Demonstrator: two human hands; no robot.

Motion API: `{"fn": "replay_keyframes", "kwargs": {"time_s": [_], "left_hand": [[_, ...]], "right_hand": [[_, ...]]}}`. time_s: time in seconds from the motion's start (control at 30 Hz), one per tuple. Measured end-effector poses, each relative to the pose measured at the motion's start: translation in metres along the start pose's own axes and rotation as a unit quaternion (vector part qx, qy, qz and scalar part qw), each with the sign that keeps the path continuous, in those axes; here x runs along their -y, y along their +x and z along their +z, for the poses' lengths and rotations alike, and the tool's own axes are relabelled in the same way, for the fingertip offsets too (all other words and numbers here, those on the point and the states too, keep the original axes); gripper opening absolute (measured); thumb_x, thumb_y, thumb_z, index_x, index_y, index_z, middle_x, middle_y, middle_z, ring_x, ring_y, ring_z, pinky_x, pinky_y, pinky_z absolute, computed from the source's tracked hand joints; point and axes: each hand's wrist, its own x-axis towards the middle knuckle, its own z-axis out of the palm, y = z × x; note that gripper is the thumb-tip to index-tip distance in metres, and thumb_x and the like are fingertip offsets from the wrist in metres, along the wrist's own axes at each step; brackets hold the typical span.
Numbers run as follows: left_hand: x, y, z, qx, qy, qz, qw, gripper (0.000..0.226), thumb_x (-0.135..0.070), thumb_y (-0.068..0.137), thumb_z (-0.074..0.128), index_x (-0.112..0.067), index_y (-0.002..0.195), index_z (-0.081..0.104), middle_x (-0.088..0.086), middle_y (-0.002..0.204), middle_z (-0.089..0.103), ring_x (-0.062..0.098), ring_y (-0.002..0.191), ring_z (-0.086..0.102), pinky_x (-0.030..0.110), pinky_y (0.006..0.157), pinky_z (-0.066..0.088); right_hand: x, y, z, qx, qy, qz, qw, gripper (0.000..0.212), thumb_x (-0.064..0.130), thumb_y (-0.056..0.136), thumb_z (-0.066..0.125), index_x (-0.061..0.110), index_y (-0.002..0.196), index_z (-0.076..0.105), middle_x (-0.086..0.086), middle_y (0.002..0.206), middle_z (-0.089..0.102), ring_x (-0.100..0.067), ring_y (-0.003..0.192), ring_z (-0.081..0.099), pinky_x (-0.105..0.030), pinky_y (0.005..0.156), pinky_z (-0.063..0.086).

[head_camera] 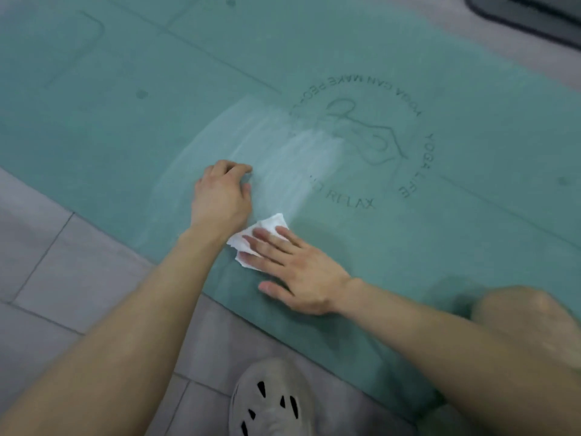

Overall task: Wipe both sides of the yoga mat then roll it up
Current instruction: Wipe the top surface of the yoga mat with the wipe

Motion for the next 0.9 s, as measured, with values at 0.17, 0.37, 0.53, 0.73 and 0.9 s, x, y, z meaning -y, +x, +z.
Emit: {"fn": "replay_keyframes", "kwargs": {"time_s": [0.17, 0.37, 0.53, 0.73, 0.9], "left_hand": [[-0.024, 0.007, 0.013, -0.011, 0.000, 0.033, 0.999, 0.039, -0.031, 0.094, 0.063, -0.025, 0.132, 0.069, 0.005, 0.133, 0.062, 0.033, 0.125, 0.054, 0.047, 0.107, 0.043], [-0.051, 0.033, 0.029, -0.019, 0.001, 0.037, 0.999, 0.031, -0.029, 0.091, 0.062, -0.026, 0.119, 0.076, 0.005, 0.122, 0.065, 0.032, 0.117, 0.058, 0.045, 0.101, 0.047], [-0.052, 0.029, 0.032, -0.030, 0.040, 0.032, 0.998, 0.029, -0.019, 0.082, 0.062, -0.023, 0.106, 0.076, 0.004, 0.108, 0.065, 0.033, 0.103, 0.058, 0.045, 0.087, 0.049], [-0.060, 0.043, 0.035, -0.022, 0.075, 0.005, 0.997, 0.021, -0.034, 0.081, 0.066, -0.026, 0.099, 0.073, 0.006, 0.106, 0.060, 0.035, 0.105, 0.055, 0.045, 0.086, 0.050], [-0.046, 0.042, 0.026, 0.006, 0.063, 0.030, 0.998, 0.026, -0.025, 0.086, 0.067, -0.029, 0.110, 0.076, 0.004, 0.110, 0.061, 0.033, 0.108, 0.055, 0.045, 0.092, 0.051]], "right_hand": [[-0.139, -0.034, -0.027, -0.058, 0.024, 0.382, 0.922, 0.070, 0.060, 0.106, 0.013, 0.029, 0.169, 0.008, -0.001, 0.177, 0.006, -0.016, 0.163, -0.005, -0.043, 0.132, -0.001], [-0.102, -0.025, -0.016, -0.079, 0.023, 0.351, 0.933, 0.070, 0.058, 0.108, 0.024, 0.024, 0.169, 0.013, -0.003, 0.177, 0.006, -0.021, 0.163, -0.006, -0.051, 0.131, 0.004], [-0.015, -0.049, 0.000, -0.025, 0.035, 0.131, 0.990, 0.065, 0.053, 0.112, 0.032, 0.026, 0.169, 0.015, 0.001, 0.177, 0.008, -0.019, 0.163, -0.007, -0.048, 0.132, 0.003], [-0.154, -0.052, -0.022, -0.091, 0.027, 0.416, 0.904, 0.069, 0.059, 0.109, 0.018, 0.027, 0.169, 0.011, -0.002, 0.177, 0.008, -0.018, 0.163, -0.004, -0.044, 0.132, -0.002], [-0.094, -0.017, -0.015, -0.099, 0.040, 0.332, 0.937, 0.074, 0.062, 0.106, 0.018, 0.023, 0.168, 0.019, -0.004, 0.177, 0.011, -0.022, 0.163, -0.003, -0.050, 0.131, 0.002]]}}
